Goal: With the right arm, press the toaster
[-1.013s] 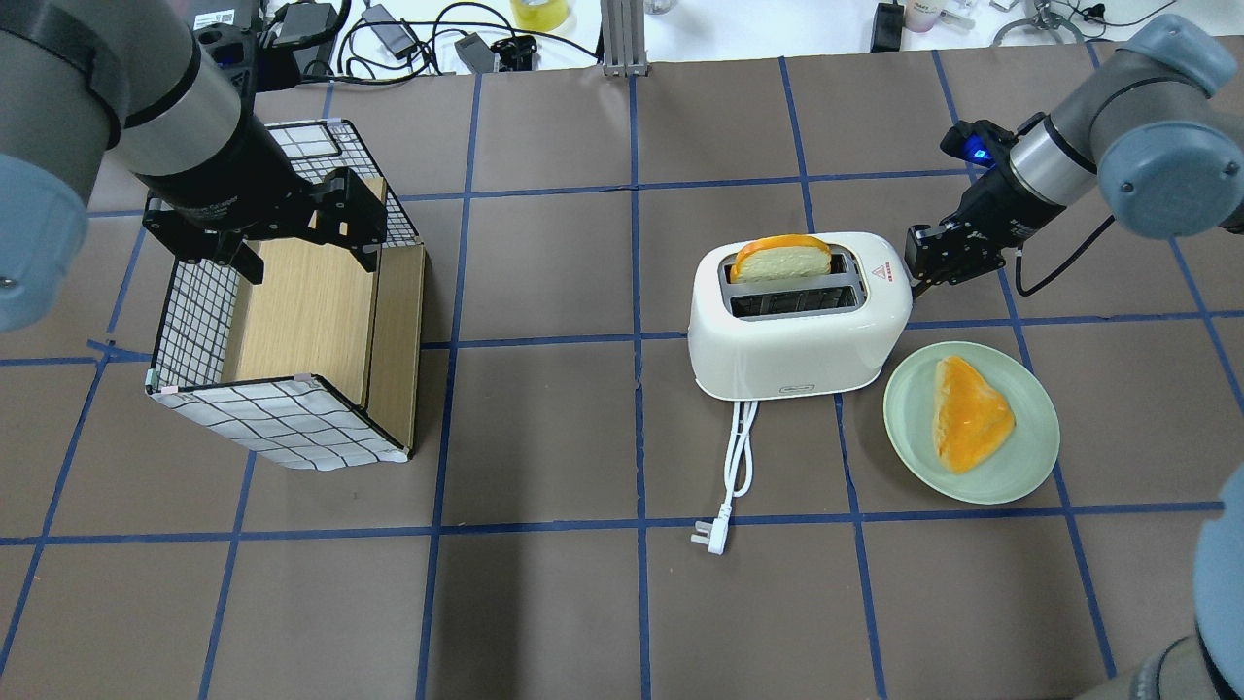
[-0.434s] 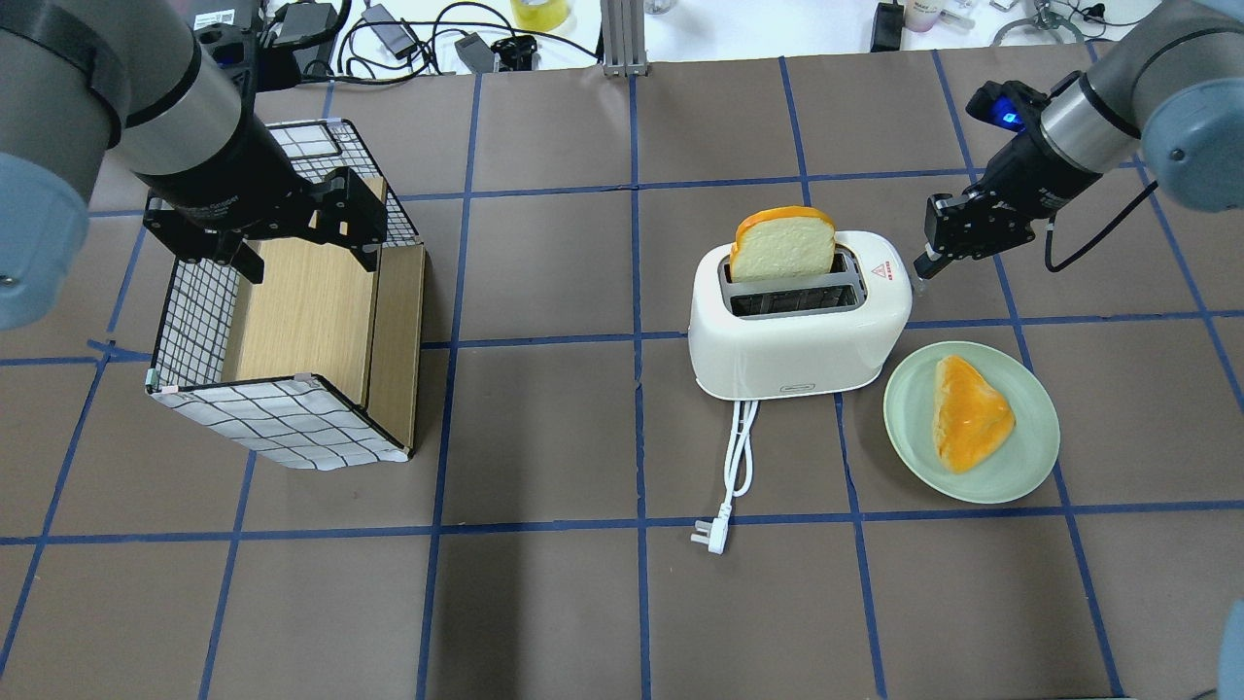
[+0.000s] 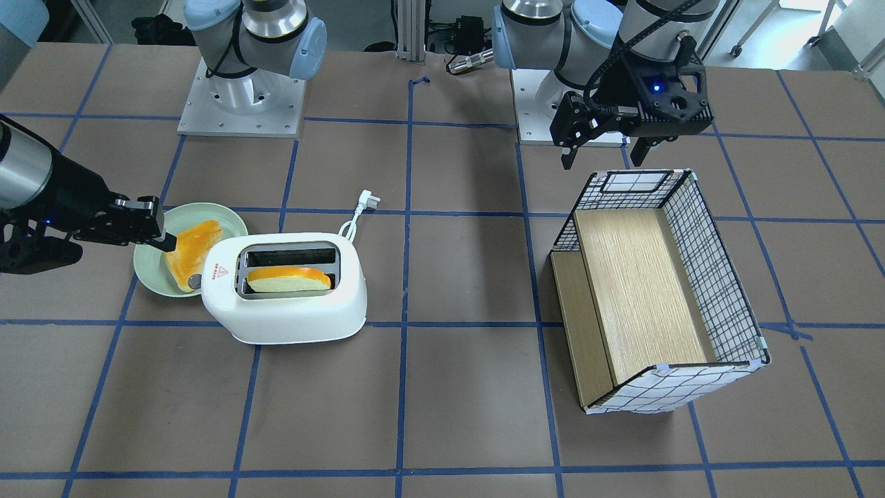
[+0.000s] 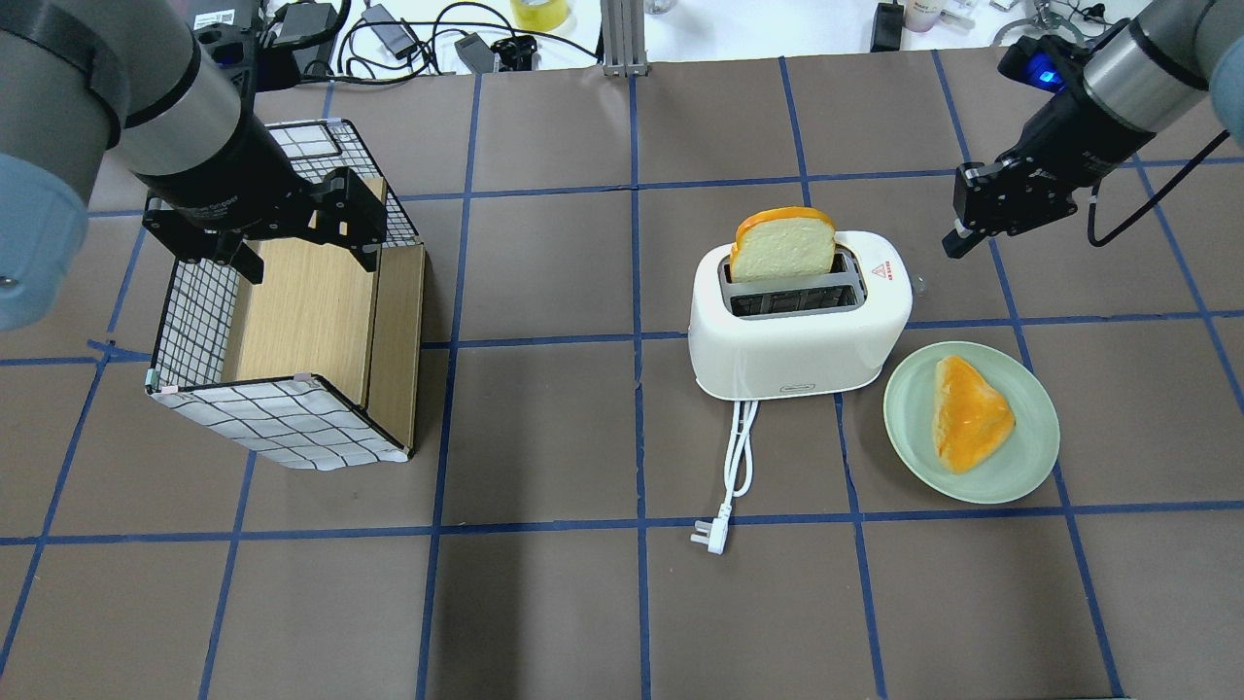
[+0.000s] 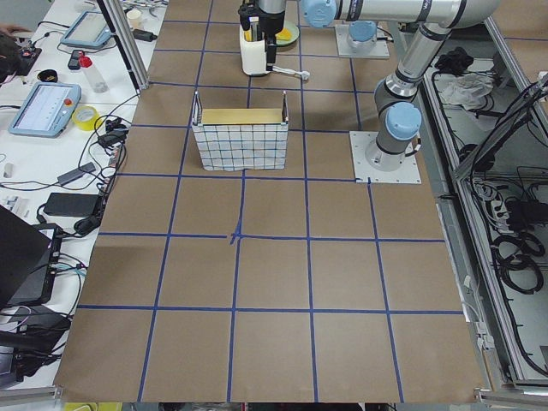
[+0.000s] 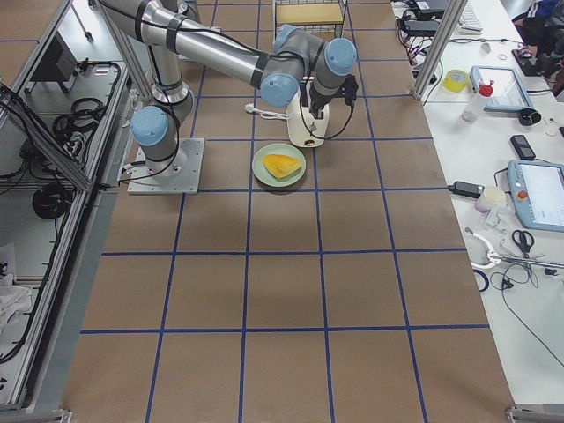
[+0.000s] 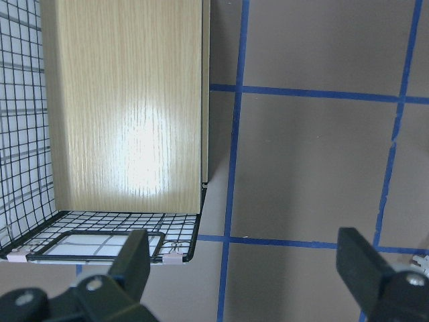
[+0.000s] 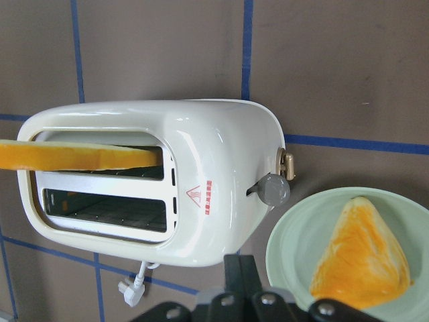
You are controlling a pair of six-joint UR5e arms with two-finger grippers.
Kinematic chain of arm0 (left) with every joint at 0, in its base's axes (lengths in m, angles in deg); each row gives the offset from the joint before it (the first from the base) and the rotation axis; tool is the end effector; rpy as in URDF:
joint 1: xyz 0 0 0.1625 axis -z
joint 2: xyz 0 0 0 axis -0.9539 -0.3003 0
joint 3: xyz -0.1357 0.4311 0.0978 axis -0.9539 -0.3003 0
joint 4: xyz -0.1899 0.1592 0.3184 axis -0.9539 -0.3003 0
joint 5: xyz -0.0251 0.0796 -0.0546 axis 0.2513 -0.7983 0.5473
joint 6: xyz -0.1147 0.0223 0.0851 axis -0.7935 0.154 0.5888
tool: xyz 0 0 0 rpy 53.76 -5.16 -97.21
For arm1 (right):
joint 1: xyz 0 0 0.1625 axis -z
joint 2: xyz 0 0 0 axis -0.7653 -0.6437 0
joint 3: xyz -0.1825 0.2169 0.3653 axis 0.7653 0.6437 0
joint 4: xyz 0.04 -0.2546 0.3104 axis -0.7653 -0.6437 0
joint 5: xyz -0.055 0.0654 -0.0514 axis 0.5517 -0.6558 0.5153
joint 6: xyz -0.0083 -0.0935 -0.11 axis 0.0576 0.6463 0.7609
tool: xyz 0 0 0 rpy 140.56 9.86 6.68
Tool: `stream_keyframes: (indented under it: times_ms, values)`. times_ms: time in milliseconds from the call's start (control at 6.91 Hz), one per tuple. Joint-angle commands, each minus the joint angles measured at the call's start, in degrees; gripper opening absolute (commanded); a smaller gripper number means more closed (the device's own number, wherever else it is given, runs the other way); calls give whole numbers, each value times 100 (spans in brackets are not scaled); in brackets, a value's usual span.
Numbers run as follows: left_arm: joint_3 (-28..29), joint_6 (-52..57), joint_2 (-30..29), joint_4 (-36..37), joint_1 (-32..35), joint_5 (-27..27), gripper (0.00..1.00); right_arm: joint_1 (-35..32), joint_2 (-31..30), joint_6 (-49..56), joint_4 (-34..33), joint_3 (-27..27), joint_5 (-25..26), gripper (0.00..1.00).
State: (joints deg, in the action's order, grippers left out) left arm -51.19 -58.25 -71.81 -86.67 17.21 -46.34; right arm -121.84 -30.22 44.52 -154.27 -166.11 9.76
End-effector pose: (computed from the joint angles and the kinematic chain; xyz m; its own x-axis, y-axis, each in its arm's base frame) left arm -0.1286 -0.4417 0.4860 -0.9964 -0.0838 -0.0135 -0.0828 0.9946 -0.0626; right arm 0.0123 -0.5328 0.3952 -0.9340 -0.0218 -0.3565 -0.0574 0.9943 0.0896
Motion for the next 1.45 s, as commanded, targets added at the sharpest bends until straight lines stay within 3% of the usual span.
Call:
stream_keyframes:
  times_ms: [0, 579, 1303]
  values:
    - [0, 0, 0, 0, 0, 0, 100, -295, -387, -541, 303, 377, 661, 0]
    - [0, 0, 0, 0, 0, 0, 100, -1367, -565, -2095, 418, 730, 1489, 0]
    - [0, 0, 0, 0, 0, 0, 100, -1765, -618, -2723, 226, 801, 1720, 0]
